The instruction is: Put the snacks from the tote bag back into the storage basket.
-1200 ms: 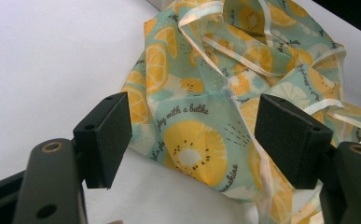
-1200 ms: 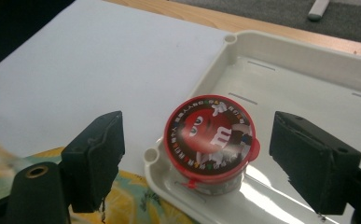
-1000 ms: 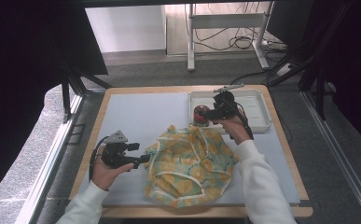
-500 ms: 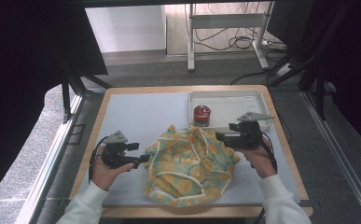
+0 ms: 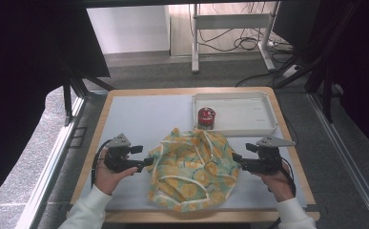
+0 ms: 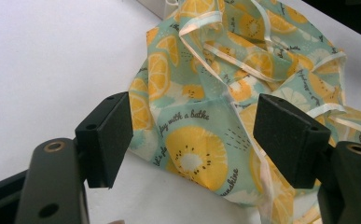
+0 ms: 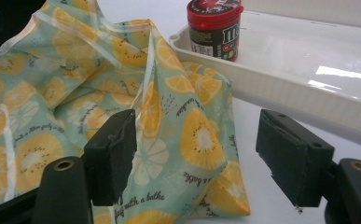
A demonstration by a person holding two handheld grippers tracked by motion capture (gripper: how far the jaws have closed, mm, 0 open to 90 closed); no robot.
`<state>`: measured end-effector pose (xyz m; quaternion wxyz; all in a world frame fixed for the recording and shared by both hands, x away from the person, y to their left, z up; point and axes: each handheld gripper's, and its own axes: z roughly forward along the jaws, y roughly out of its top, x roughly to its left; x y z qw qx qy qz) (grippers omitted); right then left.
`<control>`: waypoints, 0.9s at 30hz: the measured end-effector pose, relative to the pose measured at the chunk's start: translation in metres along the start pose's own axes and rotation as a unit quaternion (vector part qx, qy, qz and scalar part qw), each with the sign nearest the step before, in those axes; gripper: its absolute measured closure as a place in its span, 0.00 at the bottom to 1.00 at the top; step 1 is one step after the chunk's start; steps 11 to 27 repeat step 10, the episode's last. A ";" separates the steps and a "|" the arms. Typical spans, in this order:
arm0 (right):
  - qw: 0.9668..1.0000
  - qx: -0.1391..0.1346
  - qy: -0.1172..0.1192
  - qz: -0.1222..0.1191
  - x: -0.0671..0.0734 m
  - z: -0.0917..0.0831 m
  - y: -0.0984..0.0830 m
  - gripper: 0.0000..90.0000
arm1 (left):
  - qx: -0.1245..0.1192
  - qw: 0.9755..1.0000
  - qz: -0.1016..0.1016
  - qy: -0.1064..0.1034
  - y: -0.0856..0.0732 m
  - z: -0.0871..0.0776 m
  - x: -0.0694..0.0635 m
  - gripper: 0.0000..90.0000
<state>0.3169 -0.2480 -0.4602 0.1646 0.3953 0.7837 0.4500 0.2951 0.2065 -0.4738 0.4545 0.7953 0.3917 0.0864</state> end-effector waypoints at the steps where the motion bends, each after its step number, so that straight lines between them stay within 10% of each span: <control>1: 1.000 -0.001 0.000 -0.001 0.000 0.000 0.000 0.32 | 0.000 1.000 0.000 0.000 0.000 0.000 0.000 0.32; 27: 1.000 -0.015 -0.004 -0.005 0.000 -0.004 -0.002 0.29 | -0.004 1.000 -0.001 0.001 -0.001 -0.003 0.002 0.32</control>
